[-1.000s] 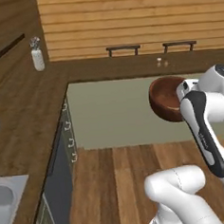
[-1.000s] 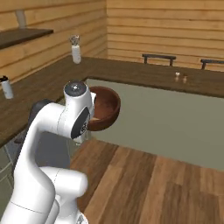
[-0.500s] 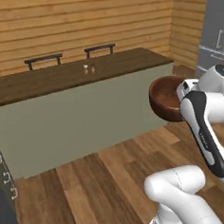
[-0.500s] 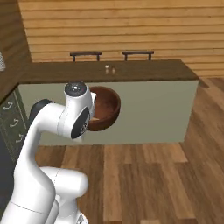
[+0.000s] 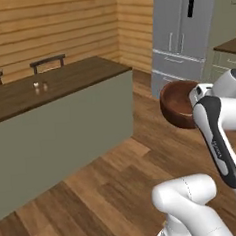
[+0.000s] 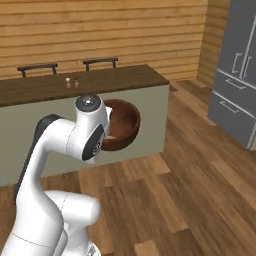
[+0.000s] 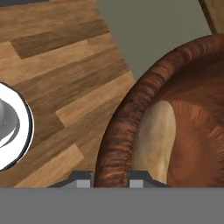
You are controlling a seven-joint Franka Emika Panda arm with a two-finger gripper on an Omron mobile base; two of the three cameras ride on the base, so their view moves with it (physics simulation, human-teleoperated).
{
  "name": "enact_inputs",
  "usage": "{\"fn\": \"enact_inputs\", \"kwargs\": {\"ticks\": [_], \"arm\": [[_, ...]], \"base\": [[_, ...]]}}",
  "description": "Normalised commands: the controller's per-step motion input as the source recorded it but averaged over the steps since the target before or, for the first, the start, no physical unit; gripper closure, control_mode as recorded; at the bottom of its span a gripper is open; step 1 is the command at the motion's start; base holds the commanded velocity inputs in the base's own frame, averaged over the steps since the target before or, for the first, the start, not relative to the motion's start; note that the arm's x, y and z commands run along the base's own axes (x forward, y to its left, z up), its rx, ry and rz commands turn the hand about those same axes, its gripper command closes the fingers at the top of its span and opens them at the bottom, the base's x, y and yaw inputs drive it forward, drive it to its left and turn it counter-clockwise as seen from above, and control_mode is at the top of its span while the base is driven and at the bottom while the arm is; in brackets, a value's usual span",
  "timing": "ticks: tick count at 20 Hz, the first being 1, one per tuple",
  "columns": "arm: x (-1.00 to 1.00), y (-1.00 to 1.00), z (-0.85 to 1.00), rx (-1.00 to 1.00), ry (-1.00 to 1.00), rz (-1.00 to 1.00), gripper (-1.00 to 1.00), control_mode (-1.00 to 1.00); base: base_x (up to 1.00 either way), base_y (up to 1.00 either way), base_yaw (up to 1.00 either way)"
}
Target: Pick the sweet potato from the sink and place it in the bowl. Then pick the bowl and place it in the microwave. Then close the microwave door and press the start button.
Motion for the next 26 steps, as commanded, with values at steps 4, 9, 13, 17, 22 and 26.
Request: {"fn": "enact_inputs", "kwargs": {"ticks": [4, 9, 13, 17, 22, 26], "arm": [[0.0, 0.0, 0.0, 0.0, 0.0, 0.0, 1.0, 1.0], [0.0, 0.0, 0.0, 0.0, 0.0, 0.0, 1.0, 1.0], [0.0, 0.0, 0.0, 0.0, 0.0, 0.0, 1.0, 1.0], [0.0, 0.0, 0.0, 0.0, 0.0, 0.0, 1.0, 1.0], [0.0, 0.0, 0.0, 0.0, 0.0, 0.0, 1.0, 1.0], [0.0, 0.0, 0.0, 0.0, 0.0, 0.0, 1.0, 1.0]], "base": [[0.64, -0.34, -0.41], [0.57, -0.49, -0.49], [0.5, -0.69, -0.5], [0.62, -0.52, -0.49], [0.91, -0.21, -0.31], [1.0, -0.29, 0.0]]}}
